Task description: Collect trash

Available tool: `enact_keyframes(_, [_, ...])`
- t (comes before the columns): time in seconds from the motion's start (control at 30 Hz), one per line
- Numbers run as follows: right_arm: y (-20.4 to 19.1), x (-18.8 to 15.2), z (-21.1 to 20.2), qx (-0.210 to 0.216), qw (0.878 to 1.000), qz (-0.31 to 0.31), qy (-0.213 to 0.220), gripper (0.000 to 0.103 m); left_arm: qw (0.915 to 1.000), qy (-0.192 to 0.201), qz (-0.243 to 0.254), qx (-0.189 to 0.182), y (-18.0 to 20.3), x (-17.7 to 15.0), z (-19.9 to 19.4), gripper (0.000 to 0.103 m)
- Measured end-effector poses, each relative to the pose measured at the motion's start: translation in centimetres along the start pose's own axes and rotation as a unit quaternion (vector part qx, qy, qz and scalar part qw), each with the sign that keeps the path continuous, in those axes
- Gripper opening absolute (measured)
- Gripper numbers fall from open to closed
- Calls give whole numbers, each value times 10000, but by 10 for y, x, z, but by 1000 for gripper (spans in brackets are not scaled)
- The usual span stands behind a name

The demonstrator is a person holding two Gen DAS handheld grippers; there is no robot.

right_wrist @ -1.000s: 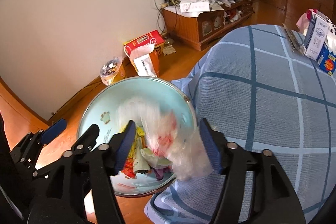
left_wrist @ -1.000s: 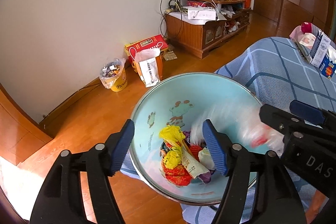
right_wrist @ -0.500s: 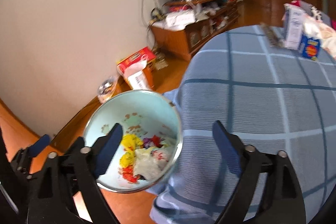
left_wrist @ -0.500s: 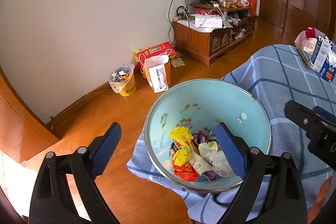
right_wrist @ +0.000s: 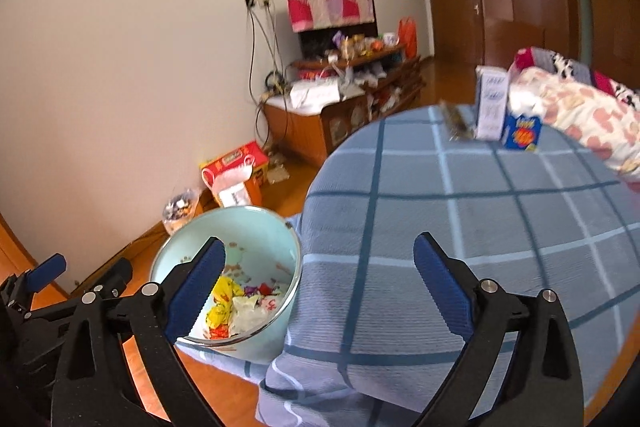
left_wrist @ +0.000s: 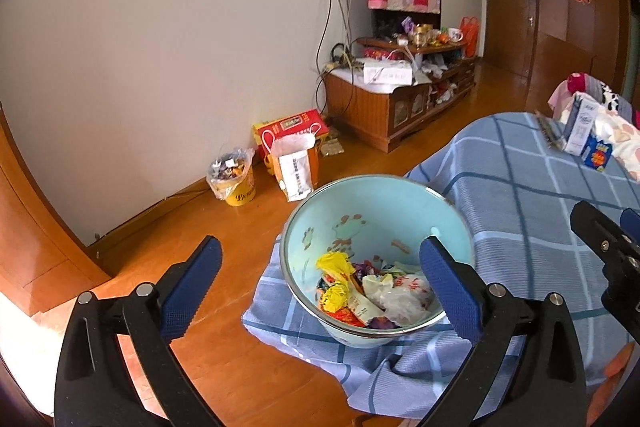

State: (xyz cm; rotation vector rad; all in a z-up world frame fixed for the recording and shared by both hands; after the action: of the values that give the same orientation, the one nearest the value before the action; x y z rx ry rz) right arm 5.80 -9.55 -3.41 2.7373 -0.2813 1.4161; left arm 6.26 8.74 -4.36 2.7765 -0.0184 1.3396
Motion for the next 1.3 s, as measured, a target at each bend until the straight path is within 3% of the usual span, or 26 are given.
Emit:
enact_keyframes(0.83, [18, 18, -87, -86, 9922, 162, 1229, 96, 9950, 975, 198, 38, 14, 16, -69, 97])
enact_keyframes(1.3, [21, 24, -116, -282, 9878, 129, 1529, 96, 9902, 1349, 366, 12, 20, 23, -102, 97])
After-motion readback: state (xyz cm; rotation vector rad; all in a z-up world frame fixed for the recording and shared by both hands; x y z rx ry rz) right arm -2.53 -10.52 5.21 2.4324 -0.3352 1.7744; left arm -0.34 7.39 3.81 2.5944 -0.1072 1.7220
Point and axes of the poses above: each gripper's, at about its wrist camera, not at the fingertips, and z roughly the way its jaws point, y to its right, x to its top, the point moved 2 cm from there along z, roughly the way its jaws point, and after that the axes turned 13 degrees about -x, right-handed, at the moved point
